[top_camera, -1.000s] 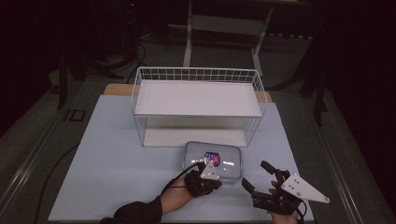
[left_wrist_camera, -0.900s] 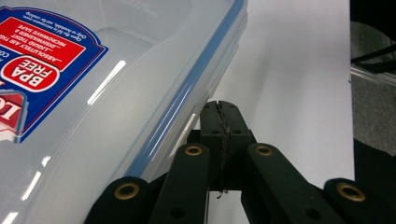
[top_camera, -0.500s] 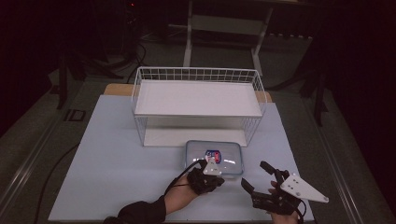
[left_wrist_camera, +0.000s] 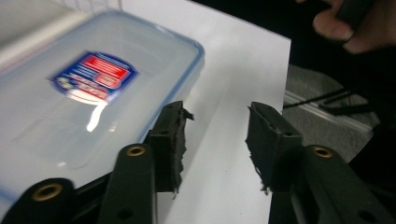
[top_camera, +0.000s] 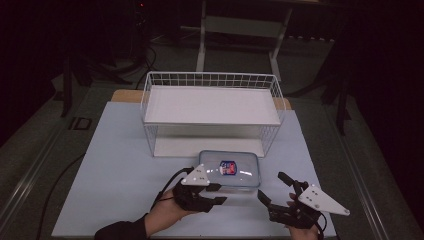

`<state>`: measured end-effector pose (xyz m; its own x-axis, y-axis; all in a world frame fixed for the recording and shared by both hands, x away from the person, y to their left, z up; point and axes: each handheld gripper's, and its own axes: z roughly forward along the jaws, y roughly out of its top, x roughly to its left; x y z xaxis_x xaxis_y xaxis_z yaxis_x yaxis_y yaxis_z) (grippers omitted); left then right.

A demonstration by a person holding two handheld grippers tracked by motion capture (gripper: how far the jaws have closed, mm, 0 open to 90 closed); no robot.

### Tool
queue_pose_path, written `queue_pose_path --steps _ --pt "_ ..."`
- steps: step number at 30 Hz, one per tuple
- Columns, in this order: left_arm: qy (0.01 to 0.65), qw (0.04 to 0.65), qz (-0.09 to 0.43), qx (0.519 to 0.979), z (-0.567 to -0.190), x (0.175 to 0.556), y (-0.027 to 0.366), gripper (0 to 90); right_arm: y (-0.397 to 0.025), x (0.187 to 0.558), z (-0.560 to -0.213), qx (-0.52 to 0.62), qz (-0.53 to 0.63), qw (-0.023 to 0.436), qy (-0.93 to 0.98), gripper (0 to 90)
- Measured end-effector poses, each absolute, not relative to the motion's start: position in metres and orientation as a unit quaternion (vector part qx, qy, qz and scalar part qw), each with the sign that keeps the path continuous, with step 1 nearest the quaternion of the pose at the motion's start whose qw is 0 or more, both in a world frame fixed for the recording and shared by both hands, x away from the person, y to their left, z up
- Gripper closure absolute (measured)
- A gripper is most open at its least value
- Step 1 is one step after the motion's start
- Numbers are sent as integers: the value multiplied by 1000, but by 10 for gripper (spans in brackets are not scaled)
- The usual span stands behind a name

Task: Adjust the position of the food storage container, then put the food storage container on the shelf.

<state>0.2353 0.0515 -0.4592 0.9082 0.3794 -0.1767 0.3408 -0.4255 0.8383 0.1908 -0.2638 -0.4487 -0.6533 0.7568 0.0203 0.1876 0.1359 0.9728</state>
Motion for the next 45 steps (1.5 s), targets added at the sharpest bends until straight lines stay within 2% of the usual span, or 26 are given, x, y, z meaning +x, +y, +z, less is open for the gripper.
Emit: queue_pose_path --steps 2,6,8,11,15,16,23,28,32,36,45 --pt "215 499 13 839 -454 234 60 429 -263 191 -449 332 565 251 712 135" --pt "225 529 -17 818 -449 234 76 165 -263 193 -450 332 565 242 716 133" --pt "230 536 -12 812 -450 234 83 131 -262 194 -451 333 562 238 719 130" --pt "250 538 -12 805 -452 239 94 6 -260 196 -452 331 556 241 723 123" --pt "283 552 -7 784 -456 245 108 6 -258 198 -452 333 552 241 725 115" --pt "320 565 5 761 -460 247 123 6 -257 198 -452 336 550 245 724 115" --pt "341 573 8 745 -457 260 138 6 -257 206 -444 340 547 263 719 156" --pt "348 562 1 750 -459 277 131 6 -264 220 -440 370 549 212 718 186" --pt "367 554 -14 747 -466 295 126 6 -268 229 -440 371 549 211 719 185" --pt "389 542 -30 744 -476 311 122 6 -266 240 -440 376 534 211 727 137" --pt "427 523 -77 733 -495 330 120 6 -262 272 -453 399 513 145 746 139"
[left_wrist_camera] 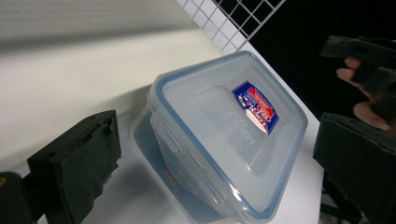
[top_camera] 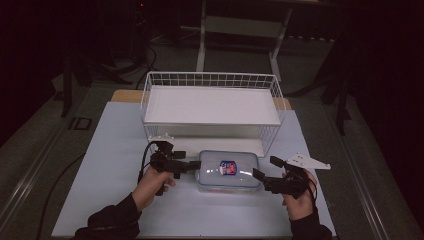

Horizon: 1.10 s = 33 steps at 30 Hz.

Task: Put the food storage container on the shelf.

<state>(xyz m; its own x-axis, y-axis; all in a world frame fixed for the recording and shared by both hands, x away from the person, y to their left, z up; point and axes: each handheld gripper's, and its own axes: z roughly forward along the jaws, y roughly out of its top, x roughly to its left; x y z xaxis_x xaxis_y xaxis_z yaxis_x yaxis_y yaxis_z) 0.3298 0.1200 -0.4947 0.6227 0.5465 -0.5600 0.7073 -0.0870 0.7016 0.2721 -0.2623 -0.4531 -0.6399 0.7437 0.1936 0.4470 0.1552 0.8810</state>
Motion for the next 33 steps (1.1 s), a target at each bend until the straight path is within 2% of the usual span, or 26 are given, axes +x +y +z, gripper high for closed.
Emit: queue_pose_path --steps 10,13,16,20,21,23,33 --pt "472 459 -149 738 -511 340 110 27 -262 286 -465 431 486 121 751 102" --pt "490 456 -176 722 -516 343 109 70 -261 286 -467 433 481 115 754 102" --pt "505 452 -191 710 -520 347 110 151 -259 286 -470 434 474 111 758 103" --pt "498 456 -216 705 -524 349 110 270 -257 286 -471 432 470 107 763 103" --pt "494 456 -229 704 -526 350 109 270 -256 286 -471 432 469 107 763 103" --pt "495 454 -238 702 -527 349 106 377 -257 286 -473 436 471 100 761 105" --pt "478 470 -238 703 -527 344 110 471 -267 289 -479 456 468 67 754 135"
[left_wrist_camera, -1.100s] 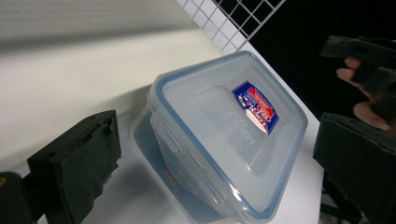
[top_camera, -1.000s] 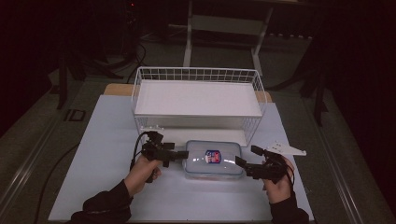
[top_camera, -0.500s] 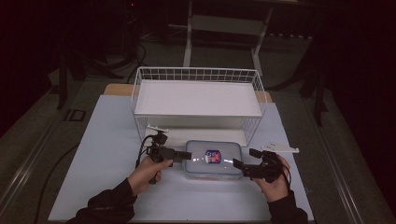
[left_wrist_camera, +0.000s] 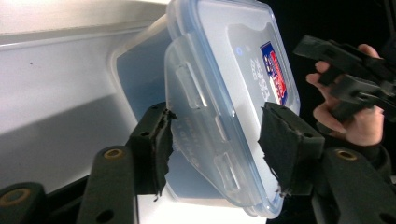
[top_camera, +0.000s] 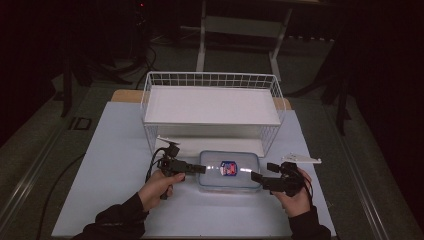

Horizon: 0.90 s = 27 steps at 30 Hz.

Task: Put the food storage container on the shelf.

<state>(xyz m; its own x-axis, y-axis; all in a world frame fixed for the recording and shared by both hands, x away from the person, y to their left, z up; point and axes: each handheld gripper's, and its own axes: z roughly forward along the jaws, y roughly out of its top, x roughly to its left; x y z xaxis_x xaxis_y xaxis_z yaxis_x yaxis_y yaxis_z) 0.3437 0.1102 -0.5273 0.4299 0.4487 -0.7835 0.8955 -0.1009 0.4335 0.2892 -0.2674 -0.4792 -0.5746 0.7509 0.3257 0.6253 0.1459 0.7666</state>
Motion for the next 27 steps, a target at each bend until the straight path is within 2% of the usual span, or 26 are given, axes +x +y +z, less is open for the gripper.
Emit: queue_pose_path --steps 7,15,21,27 --pt "459 477 -223 715 -521 336 111 514 -274 294 -488 477 465 19 745 142" --pt "435 485 -214 728 -517 328 113 551 -277 297 -493 480 465 -18 743 204" --pt "427 487 -206 734 -515 324 113 561 -277 298 -496 475 458 -47 750 342" --pt "425 490 -199 735 -515 320 113 565 -284 297 -497 485 466 -69 737 427"
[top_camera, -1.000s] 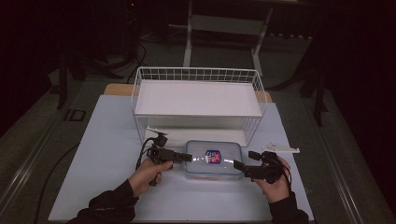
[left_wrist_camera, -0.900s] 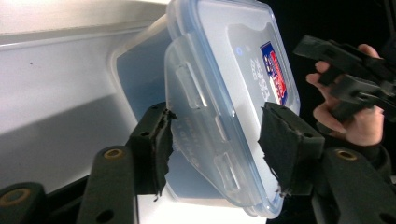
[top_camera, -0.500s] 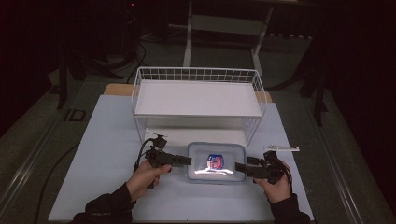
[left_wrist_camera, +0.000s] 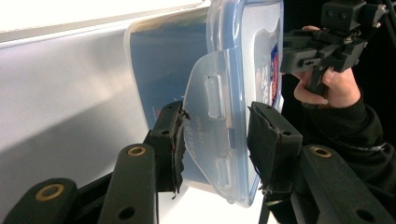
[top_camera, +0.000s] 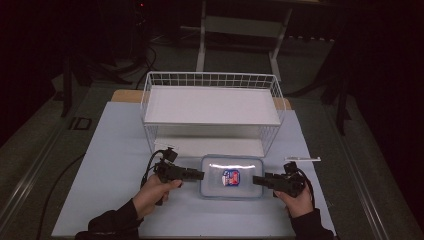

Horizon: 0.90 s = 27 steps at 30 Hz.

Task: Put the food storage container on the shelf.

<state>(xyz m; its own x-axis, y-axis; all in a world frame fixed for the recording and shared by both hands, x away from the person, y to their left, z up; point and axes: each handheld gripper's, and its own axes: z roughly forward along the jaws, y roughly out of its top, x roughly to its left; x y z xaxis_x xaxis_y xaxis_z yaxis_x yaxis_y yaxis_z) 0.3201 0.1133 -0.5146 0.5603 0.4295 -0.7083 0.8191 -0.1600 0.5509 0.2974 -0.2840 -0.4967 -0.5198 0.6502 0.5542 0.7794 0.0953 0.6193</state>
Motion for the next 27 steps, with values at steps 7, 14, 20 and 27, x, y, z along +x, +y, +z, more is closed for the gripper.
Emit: queue_pose_path --steps 7,14,20,27 --pt "422 488 -182 742 -510 312 112 569 -283 292 -492 -489 -462 65 -737 447" --pt "422 495 -139 747 -499 301 110 568 -282 288 -490 -489 -466 59 -735 447" --pt "421 513 -120 738 -489 303 119 568 -274 293 -476 -476 -475 44 -739 450" --pt "416 540 -80 727 -480 312 133 567 -261 312 -466 -464 -489 35 -738 451"
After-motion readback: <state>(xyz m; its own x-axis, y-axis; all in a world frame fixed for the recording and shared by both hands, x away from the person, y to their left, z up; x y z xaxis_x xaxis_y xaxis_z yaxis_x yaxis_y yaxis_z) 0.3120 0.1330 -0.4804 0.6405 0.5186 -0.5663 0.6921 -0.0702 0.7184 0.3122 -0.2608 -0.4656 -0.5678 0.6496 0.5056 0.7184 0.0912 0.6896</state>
